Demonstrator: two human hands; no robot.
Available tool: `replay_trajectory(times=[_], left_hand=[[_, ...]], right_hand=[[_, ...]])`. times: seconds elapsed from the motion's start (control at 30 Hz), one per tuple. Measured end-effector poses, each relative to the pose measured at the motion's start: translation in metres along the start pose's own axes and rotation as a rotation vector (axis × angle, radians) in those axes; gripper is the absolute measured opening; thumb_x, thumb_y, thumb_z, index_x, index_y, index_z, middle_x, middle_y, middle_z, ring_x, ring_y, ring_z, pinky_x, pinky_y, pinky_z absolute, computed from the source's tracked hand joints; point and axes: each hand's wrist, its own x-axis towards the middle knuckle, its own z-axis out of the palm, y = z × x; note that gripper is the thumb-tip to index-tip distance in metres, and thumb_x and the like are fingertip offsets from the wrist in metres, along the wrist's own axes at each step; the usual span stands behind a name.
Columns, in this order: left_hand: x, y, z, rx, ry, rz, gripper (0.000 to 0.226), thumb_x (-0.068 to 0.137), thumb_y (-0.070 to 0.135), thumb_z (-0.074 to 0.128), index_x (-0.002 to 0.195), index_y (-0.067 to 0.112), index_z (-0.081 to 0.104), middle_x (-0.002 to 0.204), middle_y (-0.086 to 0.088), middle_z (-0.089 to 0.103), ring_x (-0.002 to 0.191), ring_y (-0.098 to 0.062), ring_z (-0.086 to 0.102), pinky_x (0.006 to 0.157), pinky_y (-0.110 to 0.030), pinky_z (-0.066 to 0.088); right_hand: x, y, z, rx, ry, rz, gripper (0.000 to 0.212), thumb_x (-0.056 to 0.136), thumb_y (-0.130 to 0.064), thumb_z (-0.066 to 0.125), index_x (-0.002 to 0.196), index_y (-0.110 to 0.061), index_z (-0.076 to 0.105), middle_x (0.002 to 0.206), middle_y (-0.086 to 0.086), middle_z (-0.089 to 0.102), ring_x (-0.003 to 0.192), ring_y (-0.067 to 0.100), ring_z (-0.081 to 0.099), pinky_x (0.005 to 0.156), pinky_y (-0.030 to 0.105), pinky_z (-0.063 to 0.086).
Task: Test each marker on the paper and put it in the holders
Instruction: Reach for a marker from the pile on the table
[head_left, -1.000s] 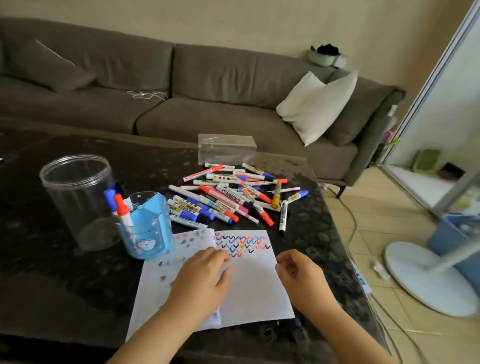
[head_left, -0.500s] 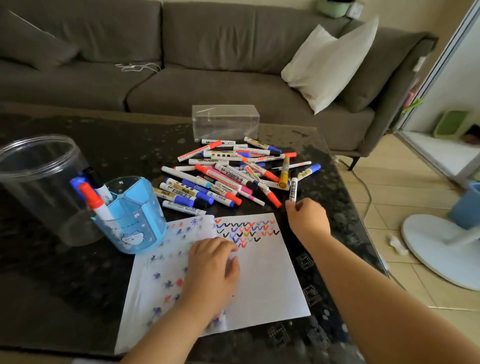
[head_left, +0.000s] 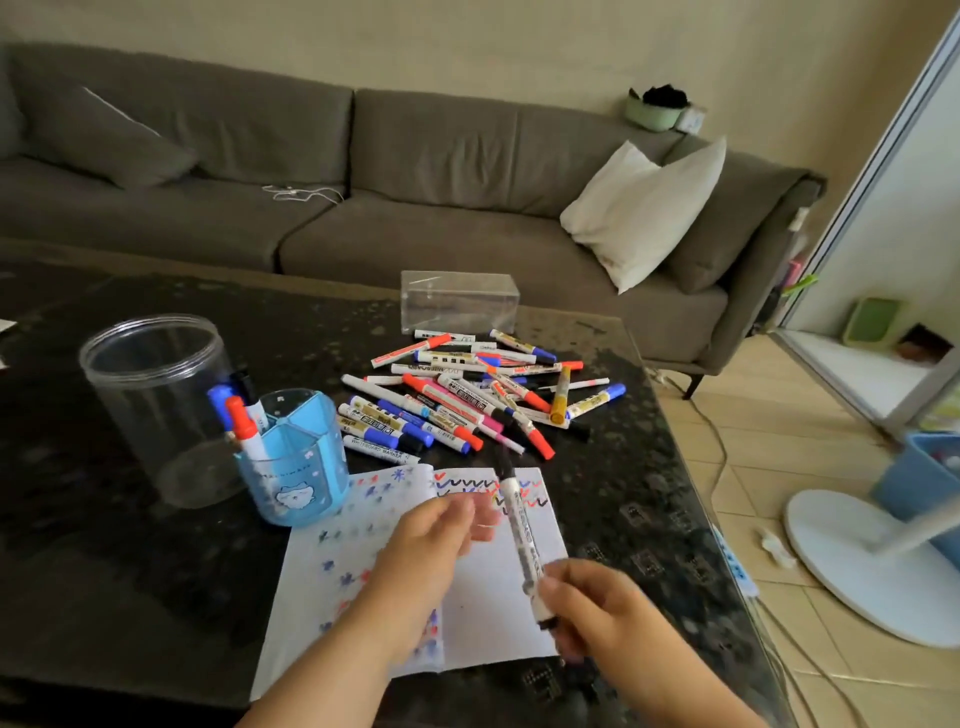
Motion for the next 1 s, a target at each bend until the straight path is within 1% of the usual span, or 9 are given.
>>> replay_trajectory(times=[0.1, 0.2, 0.33, 0.4, 0.47, 0.63, 0.8, 0.9, 1.0], left_hand=[[-0.025, 0.01, -0.003, -0.474, -0.222, -0.147, 0.034, 0.098, 0.027, 0.036, 0.111, 0.008, 0.062, 0.103, -0.012, 0.071, 0.095, -0.024, 0.069, 0.097, -0.042, 0.044], [-0.049, 0.007, -0.014, -0.636, -0.27, -0.132, 0.029, 0.085, 0.022, 0.047, 0.1, 0.003, 0.063, 0.096, -0.018, 0.071, 0.09, -0.028, 0.07, 0.091, -0.043, 0.045], [-0.081, 0.001, -0.025, -0.579, -0.291, -0.081, 0.023, 0.079, 0.02, 0.053, 0.092, 0.002, 0.059, 0.096, -0.02, 0.071, 0.078, -0.027, 0.07, 0.071, -0.035, 0.053], [-0.095, -0.002, -0.024, -0.522, -0.316, -0.09, 0.023, 0.081, 0.02, 0.052, 0.094, 0.001, 0.056, 0.103, -0.021, 0.069, 0.05, -0.023, 0.06, 0.046, -0.031, 0.049], [-0.105, -0.001, -0.022, -0.508, -0.328, -0.07, 0.025, 0.082, 0.021, 0.051, 0.096, 0.001, 0.055, 0.107, -0.019, 0.069, 0.042, -0.018, 0.053, 0.044, -0.031, 0.048], [-0.118, 0.006, -0.02, -0.558, -0.259, -0.038, 0.023, 0.083, 0.021, 0.049, 0.096, 0.004, 0.058, 0.104, -0.015, 0.071, 0.1, -0.021, 0.068, 0.083, -0.034, 0.05], [-0.12, 0.003, -0.01, -0.398, -0.077, -0.035, 0.022, 0.098, 0.018, 0.041, 0.089, 0.007, 0.057, 0.095, -0.007, 0.074, 0.096, -0.019, 0.068, 0.08, -0.032, 0.047], [-0.111, 0.002, -0.016, -0.468, 0.021, -0.059, 0.021, 0.099, 0.019, 0.042, 0.089, 0.007, 0.057, 0.098, -0.008, 0.073, 0.103, -0.015, 0.065, 0.097, -0.032, 0.041], [-0.105, 0.002, -0.029, -0.494, 0.041, -0.028, 0.021, 0.098, 0.019, 0.042, 0.099, 0.007, 0.059, 0.109, -0.007, 0.069, 0.112, -0.016, 0.059, 0.09, -0.023, 0.046]], right_hand=[[-0.028, 0.009, 0.022, 0.212, -0.125, 0.079, 0.013, 0.071, -0.022, 0.068, 0.072, -0.009, 0.071, 0.06, 0.01, 0.054, 0.053, 0.017, 0.049, 0.049, 0.02, 0.036], [-0.042, 0.013, 0.039, 0.449, -0.174, 0.156, 0.013, 0.059, -0.005, 0.069, 0.069, 0.003, 0.067, 0.068, 0.017, 0.056, 0.06, 0.022, 0.053, 0.051, 0.025, 0.042], [-0.053, 0.003, 0.057, 0.428, -0.285, 0.07, 0.034, 0.085, -0.034, 0.058, 0.08, -0.002, 0.069, 0.071, 0.018, 0.062, 0.061, 0.024, 0.058, 0.061, 0.03, 0.048], [-0.055, -0.004, 0.066, 0.422, -0.274, 0.01, 0.044, 0.092, -0.041, 0.051, 0.088, 0.001, 0.063, 0.073, 0.017, 0.063, 0.058, 0.022, 0.057, 0.057, 0.028, 0.048], [-0.058, -0.009, 0.074, 0.46, -0.264, -0.008, 0.041, 0.089, -0.04, 0.047, 0.083, -0.002, 0.059, 0.069, 0.013, 0.058, 0.049, 0.016, 0.047, 0.047, 0.023, 0.041], [-0.07, -0.019, 0.085, 0.487, -0.234, 0.001, 0.034, 0.098, -0.033, 0.039, 0.074, -0.011, 0.05, 0.057, 0.001, 0.041, 0.042, 0.005, 0.024, 0.038, 0.016, 0.019], [-0.07, -0.012, 0.09, 0.03, -0.006, -0.152, 0.033, 0.101, -0.026, 0.04, 0.075, -0.01, 0.054, 0.052, -0.007, 0.043, 0.043, 0.006, 0.032, 0.042, 0.019, 0.027], [-0.071, -0.002, 0.087, -0.379, 0.133, -0.284, 0.034, 0.097, -0.03, 0.047, 0.064, -0.025, 0.052, 0.051, -0.009, 0.049, 0.049, 0.006, 0.039, 0.05, 0.017, 0.032], [-0.074, 0.005, 0.083, -0.4, 0.154, -0.25, 0.032, 0.096, -0.033, 0.047, 0.072, -0.017, 0.06, 0.055, -0.005, 0.052, 0.05, 0.004, 0.042, 0.055, 0.019, 0.037]])
